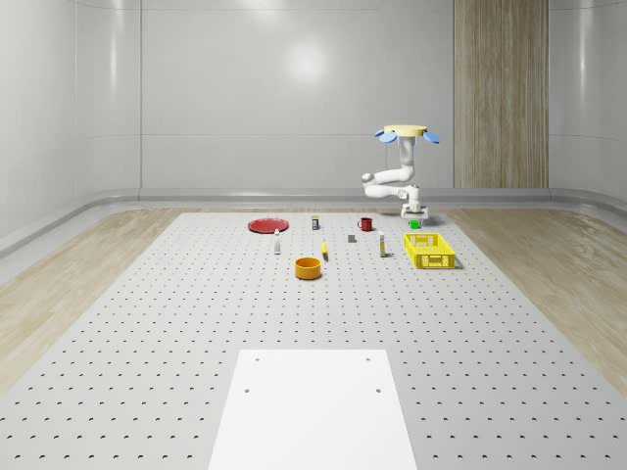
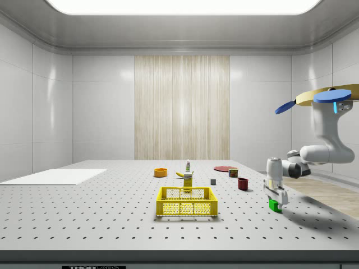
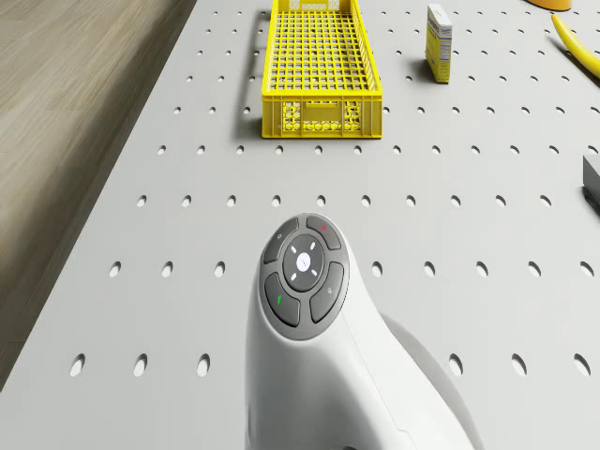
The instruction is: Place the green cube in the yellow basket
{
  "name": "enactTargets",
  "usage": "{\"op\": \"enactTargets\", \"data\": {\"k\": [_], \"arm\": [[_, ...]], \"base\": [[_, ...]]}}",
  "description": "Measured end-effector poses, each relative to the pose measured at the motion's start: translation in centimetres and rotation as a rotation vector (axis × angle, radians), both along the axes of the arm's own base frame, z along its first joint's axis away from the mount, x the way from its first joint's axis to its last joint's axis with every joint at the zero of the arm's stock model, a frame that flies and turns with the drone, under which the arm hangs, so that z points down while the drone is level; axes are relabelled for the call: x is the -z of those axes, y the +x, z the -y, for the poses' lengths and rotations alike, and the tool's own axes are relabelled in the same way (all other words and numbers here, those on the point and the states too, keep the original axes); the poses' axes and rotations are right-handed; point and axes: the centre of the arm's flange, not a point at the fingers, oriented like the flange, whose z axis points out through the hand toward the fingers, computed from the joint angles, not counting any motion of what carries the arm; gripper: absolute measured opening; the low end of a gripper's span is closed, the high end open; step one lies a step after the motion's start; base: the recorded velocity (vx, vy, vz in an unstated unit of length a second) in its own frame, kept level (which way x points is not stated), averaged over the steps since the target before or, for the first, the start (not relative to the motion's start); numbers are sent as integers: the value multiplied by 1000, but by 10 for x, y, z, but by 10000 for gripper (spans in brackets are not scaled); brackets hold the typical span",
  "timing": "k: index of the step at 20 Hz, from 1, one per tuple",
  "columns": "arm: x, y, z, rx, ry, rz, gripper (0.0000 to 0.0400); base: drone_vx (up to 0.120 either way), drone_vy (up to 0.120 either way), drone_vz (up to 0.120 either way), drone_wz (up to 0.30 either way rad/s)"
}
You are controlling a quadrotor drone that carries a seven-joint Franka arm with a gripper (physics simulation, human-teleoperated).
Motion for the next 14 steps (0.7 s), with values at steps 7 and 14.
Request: {"op": "enactTargets", "data": {"k": [7,14], "arm": [[-3,1,0,0,0,0,301],[-3,1,0,-3,-2,0,276]], "base": [[0,0,0,0],[0,0,0,0]]}}
